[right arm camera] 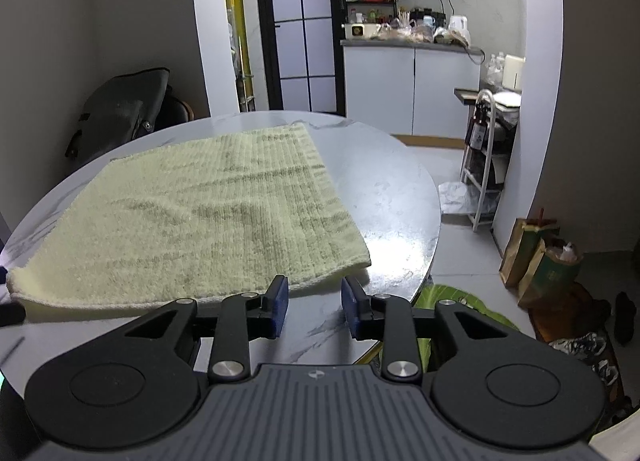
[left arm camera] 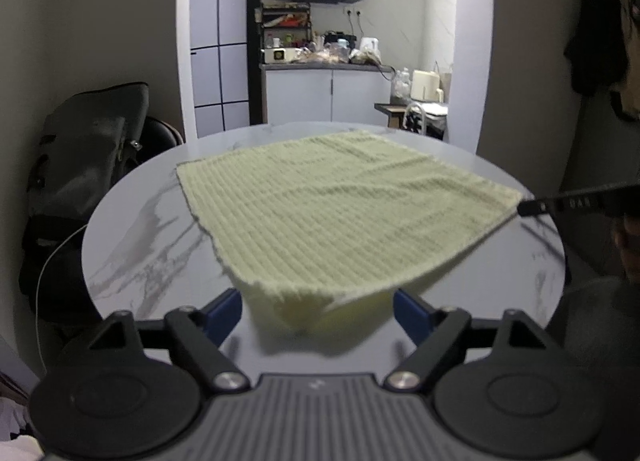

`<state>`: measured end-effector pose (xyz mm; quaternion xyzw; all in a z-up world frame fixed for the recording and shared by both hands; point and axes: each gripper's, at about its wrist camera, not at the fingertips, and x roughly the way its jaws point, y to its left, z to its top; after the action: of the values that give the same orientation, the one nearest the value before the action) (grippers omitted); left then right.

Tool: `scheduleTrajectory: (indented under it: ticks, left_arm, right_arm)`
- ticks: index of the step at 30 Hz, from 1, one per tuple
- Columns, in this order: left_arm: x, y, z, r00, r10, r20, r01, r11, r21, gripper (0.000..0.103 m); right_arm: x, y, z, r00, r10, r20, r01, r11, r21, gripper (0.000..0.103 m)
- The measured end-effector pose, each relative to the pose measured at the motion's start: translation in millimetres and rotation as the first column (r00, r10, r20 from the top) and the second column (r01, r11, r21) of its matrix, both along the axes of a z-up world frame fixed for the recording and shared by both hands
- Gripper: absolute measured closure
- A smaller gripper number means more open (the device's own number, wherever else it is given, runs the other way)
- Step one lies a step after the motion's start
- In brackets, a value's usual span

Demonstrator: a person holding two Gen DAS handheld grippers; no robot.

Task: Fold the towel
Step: 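Open both grippers to release the towel edge on the table, then move the open right gripper over to a corner of the yellow towel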

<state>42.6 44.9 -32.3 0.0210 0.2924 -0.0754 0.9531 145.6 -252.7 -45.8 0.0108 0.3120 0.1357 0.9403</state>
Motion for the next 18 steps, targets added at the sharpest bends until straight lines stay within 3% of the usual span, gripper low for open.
scheduleTrajectory:
  ticks: [4,9,18]
  left_arm:
    - [-3,1,-2,0.999,-0.037,-0.008,0.036,0.998,-0.044,0.020]
    - [-4,1,-2,0.999,-0.043,-0.003,0.043,0.998,-0.044,0.033]
    - [-18,1,8,0.998,-0.055,0.027,0.055,0.998,-0.023,0.034]
  right_arm:
    - [2,1,0,1.000,-0.006,-0.004,0.006,1.000,-0.003,0.070]
    - [-2,2,-7,1.000,-0.011,0.000,0.011,0.999,-0.035,0.070]
    - [-4,7,-8,1.000,-0.017,0.006,0.018,0.998,-0.065,0.070]
